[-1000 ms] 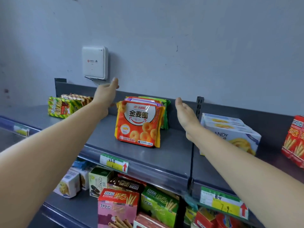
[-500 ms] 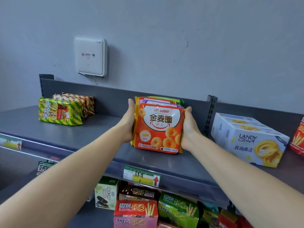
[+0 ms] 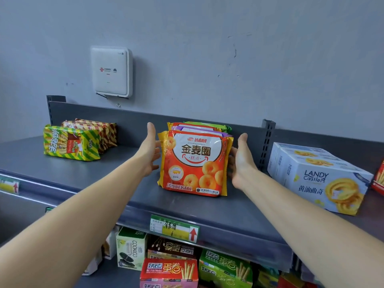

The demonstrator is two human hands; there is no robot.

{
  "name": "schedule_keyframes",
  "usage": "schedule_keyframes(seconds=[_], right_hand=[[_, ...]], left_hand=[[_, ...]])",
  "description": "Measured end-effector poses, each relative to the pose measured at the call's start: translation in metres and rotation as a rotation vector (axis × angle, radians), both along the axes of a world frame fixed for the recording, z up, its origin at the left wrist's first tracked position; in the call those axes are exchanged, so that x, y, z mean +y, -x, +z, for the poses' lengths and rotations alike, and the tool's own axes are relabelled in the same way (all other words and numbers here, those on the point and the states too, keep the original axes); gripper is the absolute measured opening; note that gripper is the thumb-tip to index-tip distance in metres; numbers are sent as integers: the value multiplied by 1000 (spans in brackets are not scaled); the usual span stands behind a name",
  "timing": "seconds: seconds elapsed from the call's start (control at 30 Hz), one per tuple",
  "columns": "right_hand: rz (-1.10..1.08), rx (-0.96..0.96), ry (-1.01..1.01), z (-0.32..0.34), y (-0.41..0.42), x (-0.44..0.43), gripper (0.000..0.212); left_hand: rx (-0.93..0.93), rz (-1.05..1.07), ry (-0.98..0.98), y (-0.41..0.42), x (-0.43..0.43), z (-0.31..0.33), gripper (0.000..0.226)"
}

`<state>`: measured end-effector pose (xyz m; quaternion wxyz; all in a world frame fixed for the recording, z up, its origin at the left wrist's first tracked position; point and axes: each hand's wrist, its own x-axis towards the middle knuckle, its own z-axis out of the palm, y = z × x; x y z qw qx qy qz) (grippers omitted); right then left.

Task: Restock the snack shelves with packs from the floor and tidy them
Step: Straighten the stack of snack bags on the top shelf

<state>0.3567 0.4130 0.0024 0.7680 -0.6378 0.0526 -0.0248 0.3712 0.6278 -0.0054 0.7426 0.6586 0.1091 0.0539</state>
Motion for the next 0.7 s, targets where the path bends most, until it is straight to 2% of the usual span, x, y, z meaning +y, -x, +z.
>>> schedule_keyframes(seconds=[0.2, 0.33, 0.6, 0.7], right_hand=[[33, 16, -63, 5, -8, 10, 82], [12, 18, -74, 2, -14, 14, 89], [-114, -6, -79, 3, -22, 9, 87], [-124, 28, -99, 2, -31, 7, 98]], left_hand=[[40, -283, 205, -19, -4, 12, 91], [67, -430, 240, -20, -7, 14, 93], [82, -463, 342, -34, 6, 15, 96], [76, -483, 301, -38, 3, 14, 95]])
